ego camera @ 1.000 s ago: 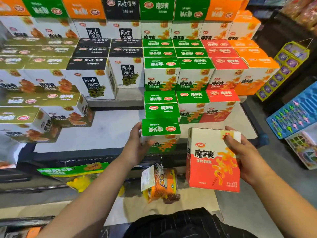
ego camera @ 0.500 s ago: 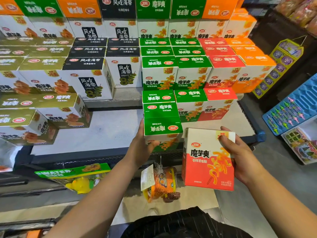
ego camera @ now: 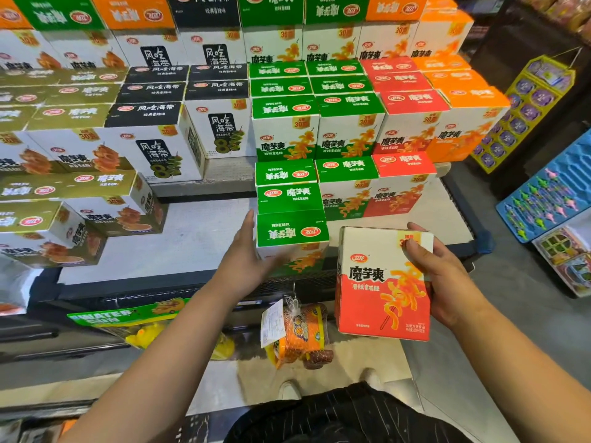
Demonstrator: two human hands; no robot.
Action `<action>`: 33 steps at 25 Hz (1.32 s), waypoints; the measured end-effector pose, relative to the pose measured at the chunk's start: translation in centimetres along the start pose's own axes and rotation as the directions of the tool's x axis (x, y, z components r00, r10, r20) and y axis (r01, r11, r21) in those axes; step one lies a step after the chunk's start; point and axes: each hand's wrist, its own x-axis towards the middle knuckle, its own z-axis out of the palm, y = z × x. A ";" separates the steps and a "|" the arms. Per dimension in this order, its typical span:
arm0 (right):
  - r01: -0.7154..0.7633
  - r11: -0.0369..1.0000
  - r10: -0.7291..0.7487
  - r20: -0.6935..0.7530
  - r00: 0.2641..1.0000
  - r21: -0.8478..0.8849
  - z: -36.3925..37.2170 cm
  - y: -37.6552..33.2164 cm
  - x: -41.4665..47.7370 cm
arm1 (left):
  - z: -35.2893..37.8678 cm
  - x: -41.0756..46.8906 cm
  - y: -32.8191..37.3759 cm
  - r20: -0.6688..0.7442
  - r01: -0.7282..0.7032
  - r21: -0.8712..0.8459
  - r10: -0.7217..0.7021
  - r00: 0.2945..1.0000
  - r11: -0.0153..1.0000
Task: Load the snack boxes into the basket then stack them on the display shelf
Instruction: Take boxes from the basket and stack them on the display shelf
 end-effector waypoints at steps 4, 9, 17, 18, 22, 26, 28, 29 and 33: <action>0.005 1.000 -0.005 0.047 0.999 0.004 -1.6 -1.4 0.9 | -0.3 -1.7 3.3 -0.250 -0.031 0.094 0.053 0.967 0.995; 0.026 0.999 -0.022 0.121 0.992 -0.026 -3.5 -3.9 2.3 | 3.1 -2.9 9.8 -0.290 -0.307 0.120 0.329 0.899 0.944; 0.077 0.995 -0.067 0.166 0.984 -0.055 -7.7 -7.0 5.7 | 11.8 1.5 16.5 0.115 0.104 -0.245 -0.077 0.990 0.964; 0.078 0.994 -0.065 0.167 0.984 -0.075 -8.2 -7.2 6.1 | 12.5 2.1 16.8 0.146 0.135 -0.295 -0.095 0.985 0.946; 0.106 0.989 -0.087 0.174 0.981 -0.107 -9.5 -7.6 8.2 | 14.2 4.1 17.1 0.174 0.193 -0.410 -0.132 0.976 0.892; 0.144 0.964 -0.085 0.252 0.964 -0.225 -10.2 -8.1 10.1 | 15.4 5.8 16.5 0.116 0.141 -0.356 -0.106 0.988 0.924; 0.149 0.961 -0.084 0.271 0.959 -0.232 -10.3 -8.0 10.8 | 16.0 6.3 16.6 0.077 0.080 -0.300 -0.060 0.995 0.951; 0.157 0.958 -0.088 0.271 0.959 -0.242 -10.4 -8.0 11.1 | 16.2 6.5 16.6 0.066 0.058 -0.267 -0.041 0.997 0.962; 0.180 0.933 -0.094 0.270 0.958 -0.312 -10.4 -8.1 12.1 | 17.4 7.5 16.4 -0.012 0.014 -0.157 -0.016 1.000 0.988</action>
